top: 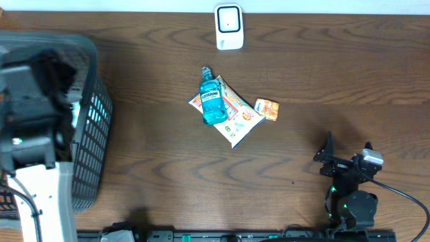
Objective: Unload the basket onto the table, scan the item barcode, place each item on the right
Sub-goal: 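Reach into the basket and lift the green tissue pack out, then carry the green tissue pack to the table center and release it, then reach the left gripper into the basket and grasp the red snack bar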
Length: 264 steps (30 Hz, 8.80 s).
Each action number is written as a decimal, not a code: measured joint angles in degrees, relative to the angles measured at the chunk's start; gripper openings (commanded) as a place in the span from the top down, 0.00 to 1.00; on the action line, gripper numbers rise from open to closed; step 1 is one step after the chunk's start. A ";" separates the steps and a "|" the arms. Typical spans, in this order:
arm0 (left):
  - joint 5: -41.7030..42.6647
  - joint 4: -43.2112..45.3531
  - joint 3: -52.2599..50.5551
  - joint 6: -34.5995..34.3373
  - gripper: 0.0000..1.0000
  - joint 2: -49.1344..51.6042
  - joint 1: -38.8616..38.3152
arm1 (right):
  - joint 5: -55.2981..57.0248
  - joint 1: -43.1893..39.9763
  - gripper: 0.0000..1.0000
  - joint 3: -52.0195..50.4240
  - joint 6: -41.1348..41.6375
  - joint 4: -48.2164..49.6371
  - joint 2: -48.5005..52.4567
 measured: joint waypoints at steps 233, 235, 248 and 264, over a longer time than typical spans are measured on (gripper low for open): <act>8.37 13.44 -1.44 -38.27 0.92 45.59 20.22 | -0.02 0.00 0.01 -0.02 0.02 0.00 0.00; 8.20 13.07 -1.44 -37.59 0.93 45.59 20.22 | -0.02 0.00 0.01 -0.02 0.02 0.02 0.00; 10.25 4.79 -1.53 -32.24 0.93 40.54 20.41 | -0.02 0.00 0.01 -0.02 0.02 0.00 0.00; 10.54 -1.44 -1.62 -26.75 0.02 11.85 20.46 | -0.02 0.00 0.01 -0.02 0.02 0.02 0.00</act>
